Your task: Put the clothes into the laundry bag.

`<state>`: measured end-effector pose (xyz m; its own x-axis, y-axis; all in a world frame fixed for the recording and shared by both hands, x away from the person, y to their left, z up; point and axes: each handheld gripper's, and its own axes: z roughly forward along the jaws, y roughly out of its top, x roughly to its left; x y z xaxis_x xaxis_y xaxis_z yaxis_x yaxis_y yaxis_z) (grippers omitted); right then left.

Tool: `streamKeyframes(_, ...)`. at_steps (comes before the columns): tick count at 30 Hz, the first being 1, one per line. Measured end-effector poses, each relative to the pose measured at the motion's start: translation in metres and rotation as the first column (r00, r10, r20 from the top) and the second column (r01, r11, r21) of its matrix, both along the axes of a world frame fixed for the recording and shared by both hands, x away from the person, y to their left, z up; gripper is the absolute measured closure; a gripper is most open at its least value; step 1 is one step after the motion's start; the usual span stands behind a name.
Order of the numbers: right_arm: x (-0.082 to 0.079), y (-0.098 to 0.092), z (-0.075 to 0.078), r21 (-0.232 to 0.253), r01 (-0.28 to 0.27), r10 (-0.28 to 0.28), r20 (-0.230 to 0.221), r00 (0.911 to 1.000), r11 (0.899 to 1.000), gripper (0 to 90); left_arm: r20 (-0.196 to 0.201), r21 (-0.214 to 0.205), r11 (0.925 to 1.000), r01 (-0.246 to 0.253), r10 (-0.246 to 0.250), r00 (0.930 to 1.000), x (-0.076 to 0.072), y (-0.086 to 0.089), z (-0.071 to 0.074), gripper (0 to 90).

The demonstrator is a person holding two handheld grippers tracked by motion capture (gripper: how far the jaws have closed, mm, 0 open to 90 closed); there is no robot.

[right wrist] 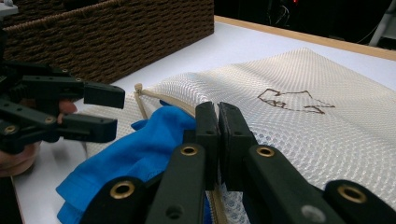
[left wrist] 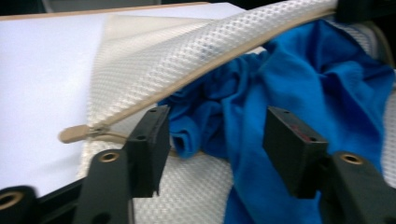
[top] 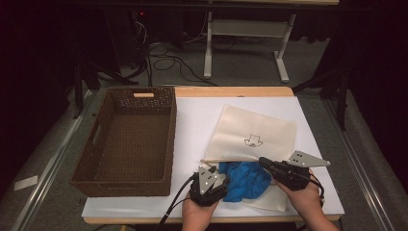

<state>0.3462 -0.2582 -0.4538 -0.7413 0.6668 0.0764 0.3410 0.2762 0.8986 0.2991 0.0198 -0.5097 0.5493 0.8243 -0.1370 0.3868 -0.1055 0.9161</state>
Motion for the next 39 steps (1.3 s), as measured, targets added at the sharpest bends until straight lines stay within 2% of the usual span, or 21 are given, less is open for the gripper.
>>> streamKeyframes(4,0.000,-0.001,0.000,0.004,-0.003,0.003,0.002,1.0000,1.000,88.6,0.004,-0.020,0.9996,0.021,-0.020,0.9998,-0.007,-0.004,0.001,29.8)
streamKeyframes(7,0.000,0.000,0.000,0.007,0.000,0.000,-0.002,1.0000,1.000,88.6,0.007,-0.020,0.9989,0.042,-0.042,0.9991,-0.011,-0.010,0.001,22.0)
streamKeyframes(10,0.000,0.000,0.000,0.006,0.000,0.000,-0.002,1.0000,1.000,88.5,-0.009,-0.010,0.9960,0.088,-0.088,0.9960,-0.014,-0.020,0.002,19.0)
streamKeyframes(15,-0.001,-0.001,0.001,0.002,0.000,0.000,0.005,1.0000,1.000,88.6,-0.053,0.055,0.9897,0.132,-0.129,0.9902,-0.013,-0.034,-0.006,19.7)
streamKeyframes(18,-0.001,-0.001,0.001,0.007,0.006,-0.006,0.002,1.0000,1.000,88.5,-0.082,0.066,0.9877,0.142,-0.136,0.9873,-0.011,-0.038,-0.009,22.5)
streamKeyframes(20,0.000,-0.001,0.001,0.009,0.004,-0.004,0.001,1.0000,1.000,88.6,-0.114,0.085,0.9846,0.153,-0.143,0.9832,-0.010,-0.042,-0.011,24.7)
streamKeyframes(24,-0.001,0.001,0.002,0.007,0.010,-0.010,0.002,1.0000,1.000,88.6,-0.122,0.144,0.9752,0.168,-0.151,0.9810,-0.009,-0.050,-0.012,27.5)
streamKeyframes(27,-0.003,0.000,0.002,0.005,0.011,-0.011,0.009,0.9999,1.000,88.6,-0.152,0.199,0.9654,0.168,-0.139,0.9786,-0.006,-0.057,-0.012,31.7)
streamKeyframes(29,-0.002,0.000,0.002,0.005,0.009,-0.009,0.008,0.9999,1.000,88.5,-0.167,0.231,0.9571,0.174,-0.138,0.9763,-0.004,-0.060,-0.012,37.9)
streamKeyframes(32,-0.002,0.001,0.001,0.005,0.005,-0.005,0.007,1.0000,1.000,88.6,-0.177,0.244,0.9544,0.172,-0.131,0.9755,-0.002,-0.062,-0.012,50.9)
streamKeyframes(33,-0.002,0.001,0.001,0.004,0.004,-0.004,0.007,1.0000,1.000,88.6,-0.178,0.240,0.9547,0.175,-0.134,0.9749,-0.001,-0.061,-0.011,56.7)
streamKeyframes(36,-0.003,0.001,0.001,0.004,-0.002,0.002,0.006,1.0000,1.000,88.6,-0.181,0.215,0.9620,0.168,-0.130,0.9749,0.002,-0.059,-0.011,76.7)
streamKeyframes(39,-0.004,0.001,0.000,0.003,-0.007,0.007,0.006,1.0000,1.000,88.6,-0.174,0.192,0.9681,0.161,-0.128,0.9764,0.003,-0.056,-0.011,80.0)
